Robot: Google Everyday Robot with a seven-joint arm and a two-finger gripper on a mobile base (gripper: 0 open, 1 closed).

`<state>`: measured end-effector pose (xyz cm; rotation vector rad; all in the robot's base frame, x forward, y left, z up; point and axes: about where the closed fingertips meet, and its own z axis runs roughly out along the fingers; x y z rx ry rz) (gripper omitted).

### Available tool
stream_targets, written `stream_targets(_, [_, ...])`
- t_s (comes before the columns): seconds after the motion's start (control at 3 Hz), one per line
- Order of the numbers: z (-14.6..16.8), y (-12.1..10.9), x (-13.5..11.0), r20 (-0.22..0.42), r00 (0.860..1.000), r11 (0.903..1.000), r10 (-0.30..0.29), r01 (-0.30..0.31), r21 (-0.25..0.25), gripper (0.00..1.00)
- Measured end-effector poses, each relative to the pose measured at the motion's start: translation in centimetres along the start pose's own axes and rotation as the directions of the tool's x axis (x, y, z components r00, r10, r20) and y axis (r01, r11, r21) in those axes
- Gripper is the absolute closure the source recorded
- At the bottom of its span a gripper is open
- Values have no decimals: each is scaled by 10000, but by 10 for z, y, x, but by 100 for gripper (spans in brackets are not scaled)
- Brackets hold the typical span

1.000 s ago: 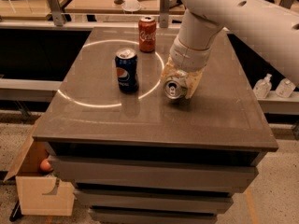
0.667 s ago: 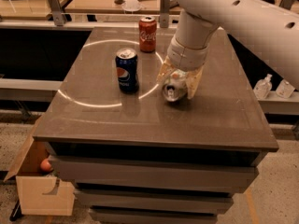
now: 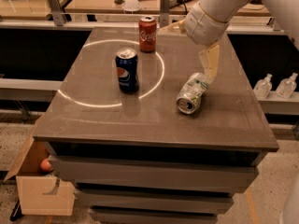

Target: Knock 7up can over

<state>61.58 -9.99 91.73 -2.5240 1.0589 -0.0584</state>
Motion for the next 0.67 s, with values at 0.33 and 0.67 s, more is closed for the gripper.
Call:
stream_targets(0.33, [-57,-5,30,-820,9724,9473,2183,-1909,2574,0])
stream_targets(0.67, [-53,-17,31,-822,9765,9469,1994,-1703,2729,0])
